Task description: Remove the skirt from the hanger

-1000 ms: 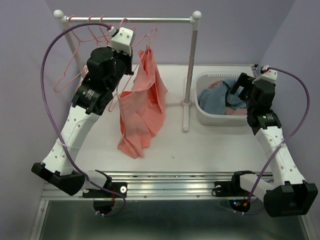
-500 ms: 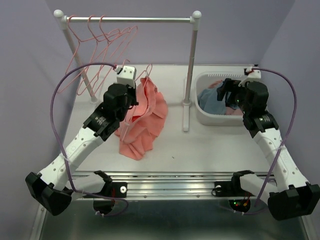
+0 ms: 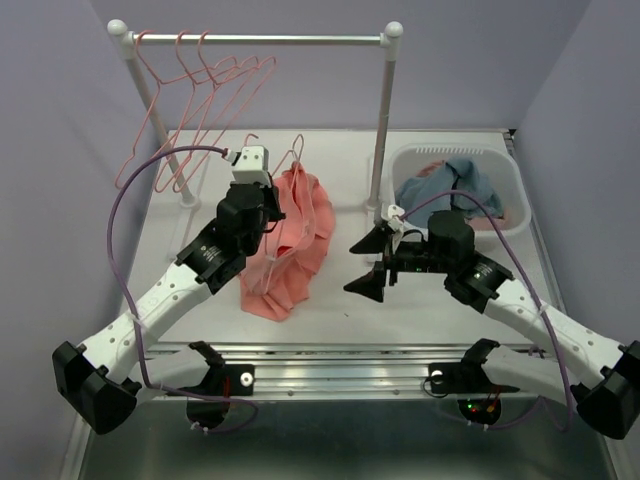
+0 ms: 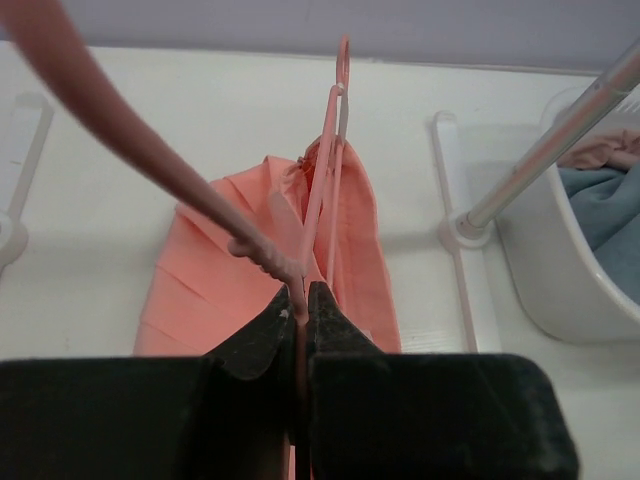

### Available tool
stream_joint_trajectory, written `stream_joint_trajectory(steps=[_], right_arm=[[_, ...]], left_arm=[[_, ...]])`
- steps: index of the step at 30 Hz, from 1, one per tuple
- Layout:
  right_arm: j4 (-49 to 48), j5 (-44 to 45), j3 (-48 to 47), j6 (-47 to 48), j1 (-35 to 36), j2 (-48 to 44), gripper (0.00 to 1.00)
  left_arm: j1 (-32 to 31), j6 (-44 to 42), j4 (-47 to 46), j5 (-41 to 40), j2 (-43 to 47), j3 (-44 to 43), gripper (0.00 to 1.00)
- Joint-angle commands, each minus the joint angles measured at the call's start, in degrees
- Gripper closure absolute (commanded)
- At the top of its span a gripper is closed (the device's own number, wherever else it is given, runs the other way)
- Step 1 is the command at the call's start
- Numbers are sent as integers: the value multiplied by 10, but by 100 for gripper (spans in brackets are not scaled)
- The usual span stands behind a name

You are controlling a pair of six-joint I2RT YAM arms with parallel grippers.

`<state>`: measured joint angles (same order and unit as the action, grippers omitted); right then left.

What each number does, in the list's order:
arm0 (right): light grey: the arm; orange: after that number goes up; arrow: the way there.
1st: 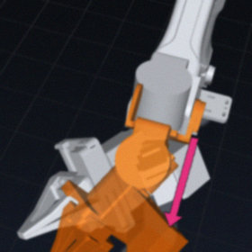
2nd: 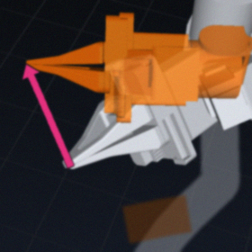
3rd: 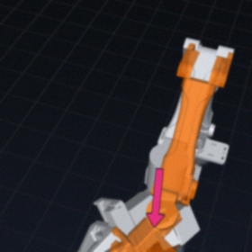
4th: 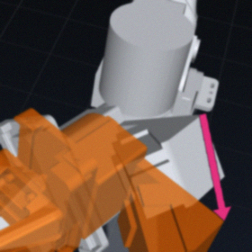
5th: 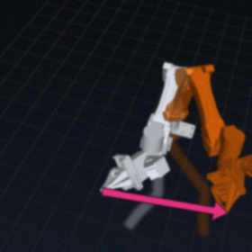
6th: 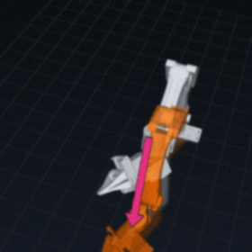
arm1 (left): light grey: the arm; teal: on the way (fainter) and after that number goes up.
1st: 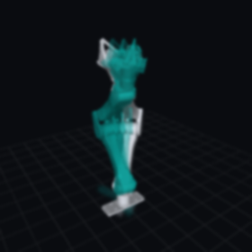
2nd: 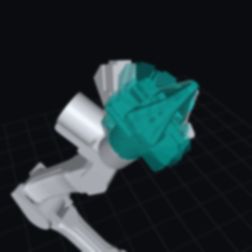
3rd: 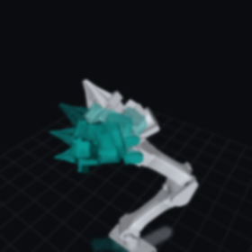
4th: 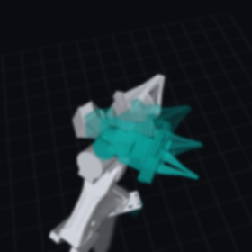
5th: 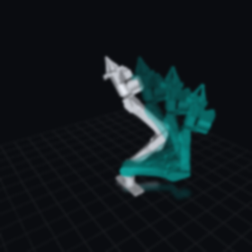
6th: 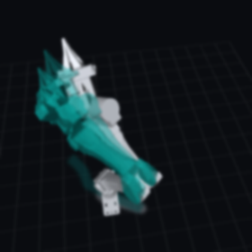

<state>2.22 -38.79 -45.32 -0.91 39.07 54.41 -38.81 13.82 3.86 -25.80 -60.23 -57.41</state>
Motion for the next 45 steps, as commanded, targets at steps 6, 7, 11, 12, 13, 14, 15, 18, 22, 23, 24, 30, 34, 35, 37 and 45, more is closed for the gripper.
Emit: stream_joint_trajectory(steps=[6,7,11,12,13,14,15,18,22,23,24,30,34,35,37,45], right_arm=[[-104,51,-49,118,127,134,0],[-110,56,-55,131,132,148,0],[-156,79,-86,160,146,219,0],[-163,80,-98,170,152,242,0],[-174,78,-105,171,157,254,0],[-181,79,-110,173,157,263,0],[-186,81,-121,176,162,273,0],[-188,103,-135,181,167,298,0],[-182,104,-137,184,173,299,0],[-178,101,-137,186,173,295,0],[-166,103,-138,190,173,286,0],[-137,106,-142,207,173,254,0],[-136,107,-146,215,173,256,0],[-130,113,-154,216,173,264,0],[-123,115,-165,217,173,276,0],[-105,87,-218,217,173,349,0]], left_arm=[[-23,-5,-83,-1,19,-38,100],[-24,-6,-83,-2,20,-38,100],[-29,-7,-84,7,30,-31,100],[-30,-7,-85,8,33,-27,100],[-32,-6,-85,8,38,-25,100],[-32,-6,-85,8,40,-24,100],[-32,-6,-85,8,42,-21,100],[-34,-6,-86,10,49,-17,100],[-34,-7,-89,7,56,-6,100],[-34,-9,-89,7,56,-5,100],[-34,-12,-90,5,54,-4,100],[-34,-13,-86,-4,47,-7,100],[-34,-13,-88,4,47,-9,100],[-35,-15,-87,10,48,-10,100],[-34,-15,-87,15,48,-9,100],[-35,-5,-98,46,51,-8,100]])
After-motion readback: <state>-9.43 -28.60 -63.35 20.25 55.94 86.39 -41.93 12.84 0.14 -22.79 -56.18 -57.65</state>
